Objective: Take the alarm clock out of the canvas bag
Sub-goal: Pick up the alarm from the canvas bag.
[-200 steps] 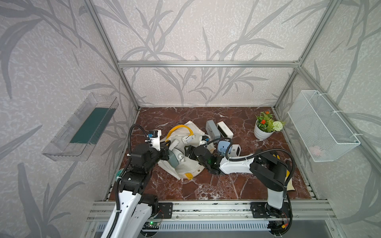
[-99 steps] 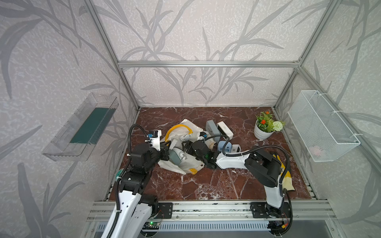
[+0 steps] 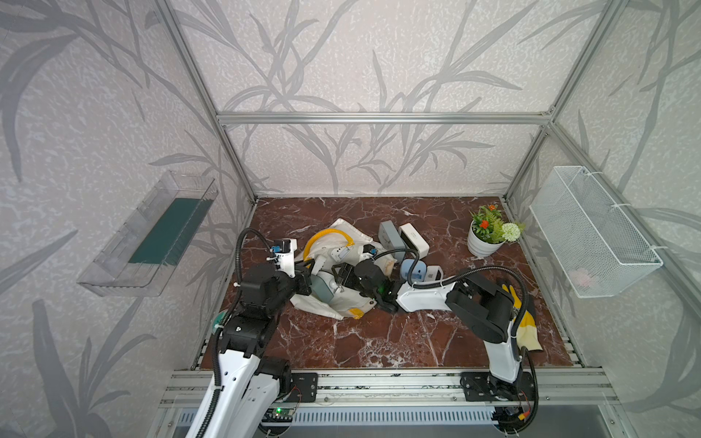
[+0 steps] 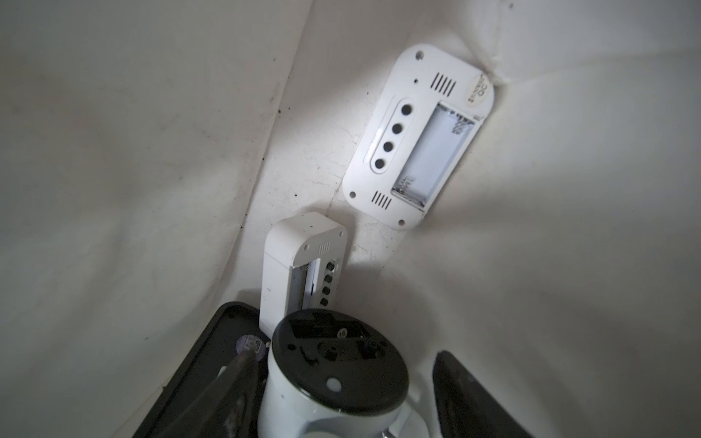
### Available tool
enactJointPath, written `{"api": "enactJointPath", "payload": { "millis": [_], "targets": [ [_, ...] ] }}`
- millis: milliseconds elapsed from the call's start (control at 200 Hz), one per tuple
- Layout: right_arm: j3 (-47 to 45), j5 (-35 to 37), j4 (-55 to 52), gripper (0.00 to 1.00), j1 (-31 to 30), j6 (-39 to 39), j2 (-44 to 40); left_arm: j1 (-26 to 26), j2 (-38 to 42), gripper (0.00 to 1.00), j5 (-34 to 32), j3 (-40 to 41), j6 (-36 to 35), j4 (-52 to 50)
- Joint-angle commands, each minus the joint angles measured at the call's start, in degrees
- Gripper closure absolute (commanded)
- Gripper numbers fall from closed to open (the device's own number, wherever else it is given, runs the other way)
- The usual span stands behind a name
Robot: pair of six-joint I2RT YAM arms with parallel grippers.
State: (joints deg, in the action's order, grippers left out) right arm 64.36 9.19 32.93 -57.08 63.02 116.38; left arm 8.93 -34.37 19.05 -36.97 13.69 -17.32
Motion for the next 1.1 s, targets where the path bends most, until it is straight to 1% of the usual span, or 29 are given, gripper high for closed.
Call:
{"api": "enactJointPath", "payload": {
  "millis": [0, 195, 260, 340, 480, 570, 655, 735, 825, 980, 1005, 1100],
  "targets": [
    [-1.94, -0.84, 2.87, 0.27, -0.29, -2.00, -0.11, 0.08, 0.25, 1.00, 2.04, -0.34, 0.80, 5.14],
    [-2.14, -2.07, 0.61, 0.28, -0.29, -2.83, -0.65, 0.06, 0.25, 1.00, 1.29, -0.86, 0.99, 5.00],
    [-3.25, -2.48, 1.81, 0.32, -0.29, -3.52, -1.02, 0.08, 0.18, 1.00, 1.10, -1.08, 0.98, 4.76],
    [-4.10, -3.36, 1.63, 0.36, -0.32, -5.98, -1.96, 0.05, 0.12, 1.00, 1.08, -1.16, 1.15, 4.58],
    [-6.01, -5.49, 0.91, 0.42, -0.31, -13.30, -3.83, 0.10, -0.05, 1.00, 1.17, -1.15, 1.68, 4.49],
    [-7.24, -6.29, 1.15, 0.42, -0.36, -17.64, -4.83, 0.12, 0.03, 1.00, 1.25, -1.34, 1.88, 4.32],
    [-7.88, -6.78, 1.38, 0.38, -0.26, -19.43, -5.37, 0.08, 0.12, 1.00, 1.05, -1.52, 1.78, 3.88],
    [-8.21, -7.76, 2.67, 0.36, -0.23, -20.96, -5.62, 0.04, 0.20, 1.00, 1.06, -1.70, 1.61, 3.48],
    [-8.37, -8.57, 3.35, 0.36, -0.24, -22.78, -5.90, 0.04, 0.26, 1.00, 0.92, -1.78, 1.46, 3.18],
    [-8.55, -9.67, 2.22, 0.40, -0.25, -26.22, -7.25, 0.04, 0.20, 1.00, 0.85, -1.79, 1.42, 2.98],
    [-8.68, -9.80, 1.86, 0.40, -0.26, -28.24, -7.58, 0.06, 0.21, 1.00, 0.78, -1.74, 1.42, 2.91],
    [-9.28, -10.11, 0.79, 0.41, -0.28, -30.98, -8.62, 0.04, 0.32, 1.00, 0.75, -1.62, 1.42, 2.91]
  ]
}}
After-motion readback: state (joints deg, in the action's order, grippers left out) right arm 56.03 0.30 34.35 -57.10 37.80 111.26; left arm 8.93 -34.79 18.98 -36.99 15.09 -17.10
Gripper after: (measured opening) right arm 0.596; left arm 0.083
